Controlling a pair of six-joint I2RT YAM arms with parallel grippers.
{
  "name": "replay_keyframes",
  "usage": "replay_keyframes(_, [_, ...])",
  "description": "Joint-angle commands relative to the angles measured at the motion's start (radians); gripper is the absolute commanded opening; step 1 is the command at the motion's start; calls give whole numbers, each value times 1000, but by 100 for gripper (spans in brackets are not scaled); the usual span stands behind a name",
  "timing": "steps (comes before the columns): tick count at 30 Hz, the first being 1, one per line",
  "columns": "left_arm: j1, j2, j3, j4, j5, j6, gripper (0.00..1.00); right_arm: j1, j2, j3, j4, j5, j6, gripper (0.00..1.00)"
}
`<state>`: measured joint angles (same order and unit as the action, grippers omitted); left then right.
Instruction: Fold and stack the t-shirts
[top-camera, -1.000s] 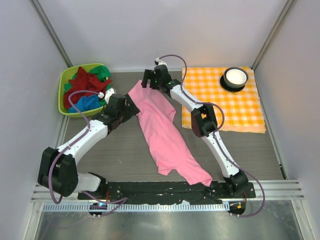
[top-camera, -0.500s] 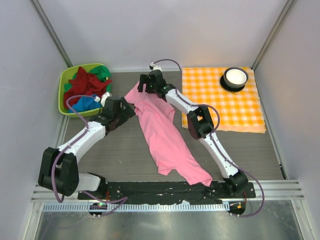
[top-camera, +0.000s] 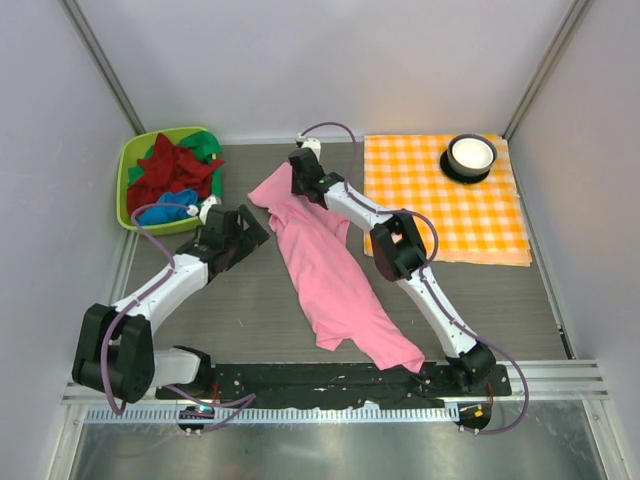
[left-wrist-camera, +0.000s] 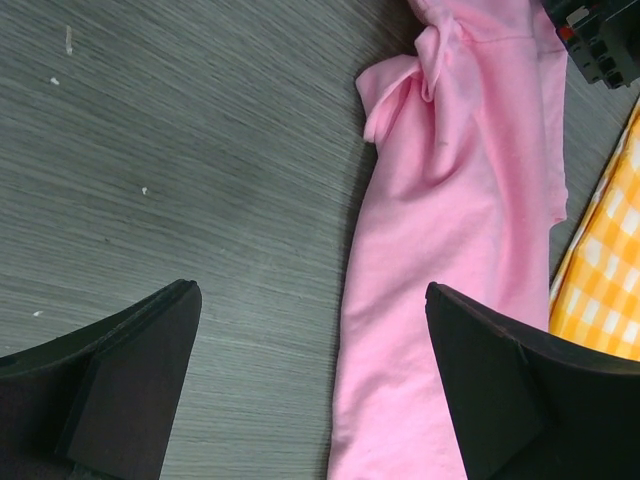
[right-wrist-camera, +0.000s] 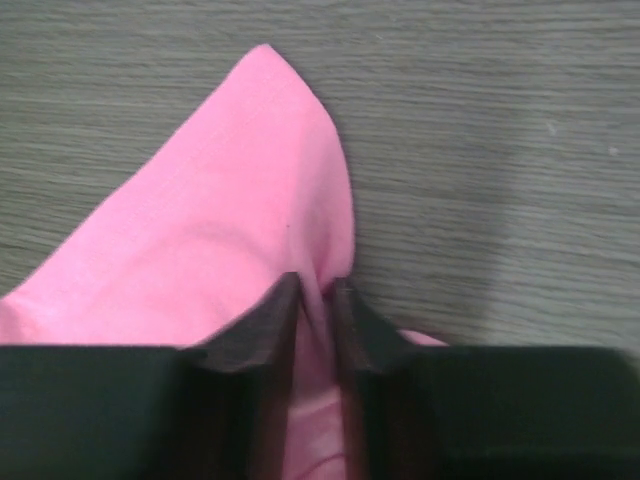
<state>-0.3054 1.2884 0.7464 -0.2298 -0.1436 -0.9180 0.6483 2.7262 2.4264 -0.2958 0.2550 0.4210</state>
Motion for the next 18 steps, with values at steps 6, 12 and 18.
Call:
replay_keyframes(6, [8, -41, -38, 86, 26, -18, 100, 16, -89, -72, -229, 251, -63, 1])
replay_keyframes(12, [8, 3, -15, 116, 56, -27, 100, 20, -330, -67, -252, 334, -194, 1])
replay_keyframes(18, [6, -1, -19, 159, 87, -48, 100, 30, -623, -64, -345, 394, -263, 1])
